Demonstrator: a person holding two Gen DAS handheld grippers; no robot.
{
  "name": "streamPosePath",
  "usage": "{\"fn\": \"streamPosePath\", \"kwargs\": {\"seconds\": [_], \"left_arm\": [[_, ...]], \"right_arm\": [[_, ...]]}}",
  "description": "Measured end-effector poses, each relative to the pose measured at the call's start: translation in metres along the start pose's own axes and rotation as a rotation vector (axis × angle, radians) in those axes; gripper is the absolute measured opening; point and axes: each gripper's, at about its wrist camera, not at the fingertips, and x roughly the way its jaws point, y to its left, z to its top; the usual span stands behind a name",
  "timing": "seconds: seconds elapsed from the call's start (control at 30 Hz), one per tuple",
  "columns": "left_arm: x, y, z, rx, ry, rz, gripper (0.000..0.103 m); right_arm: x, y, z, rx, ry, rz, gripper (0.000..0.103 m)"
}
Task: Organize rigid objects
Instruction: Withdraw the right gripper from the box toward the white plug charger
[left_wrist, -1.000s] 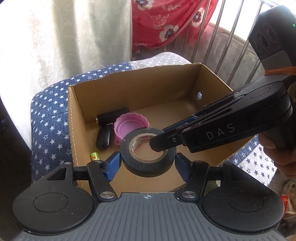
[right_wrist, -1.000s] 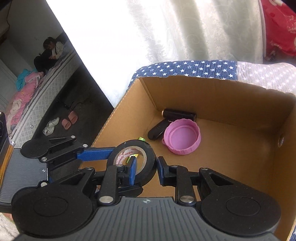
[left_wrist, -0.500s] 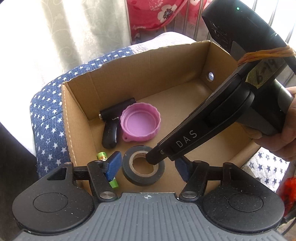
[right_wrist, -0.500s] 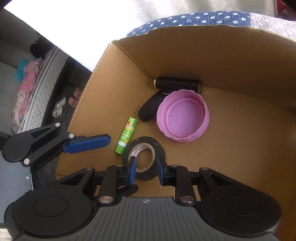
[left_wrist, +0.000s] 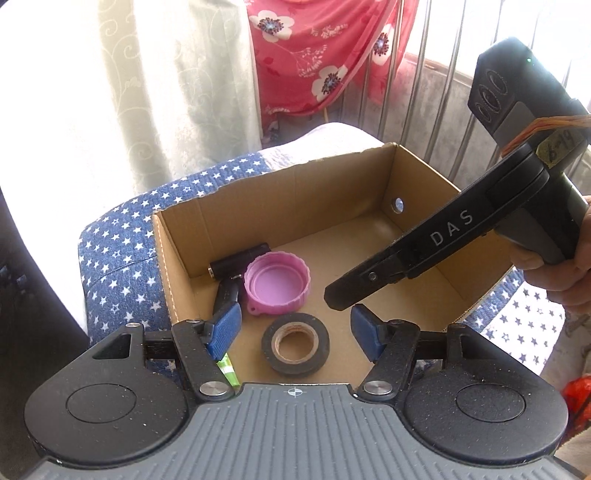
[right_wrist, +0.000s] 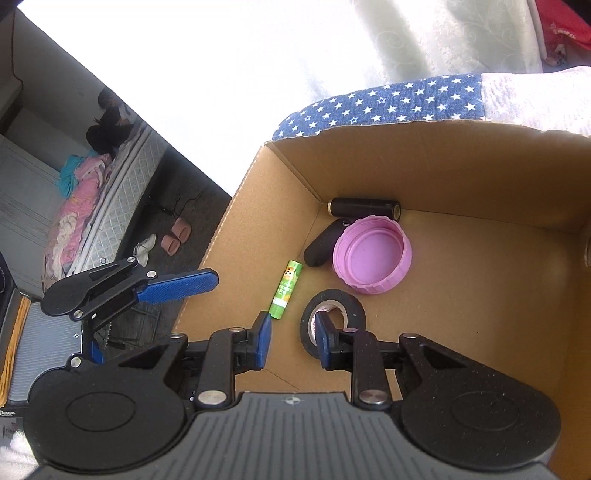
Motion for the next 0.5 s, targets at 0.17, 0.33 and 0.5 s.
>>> {"fn": "streamPosePath", "kwargs": {"seconds": [0.17, 0.33, 0.5], "left_arm": [[-0.027, -0.002, -0.012, -0.025, -0.082, -0.011, 0.068], [-0.050, -0.002, -0.034, -0.058, -0.160, -0.033, 0.073], [-0.067, -0.013, -0.060, -0.085, -0.222, -0.032, 0.077]], "right_arm": [[-0.047, 0.009, -0.022, 0.001, -0.134, 0.044, 0.028], [-0.083, 0.014, -0.056, -0.003, -0.266, 0.060, 0.029], [-0.108, 0.018, -0.099, -0.019, -0.425, 0.043, 0.047]]}}
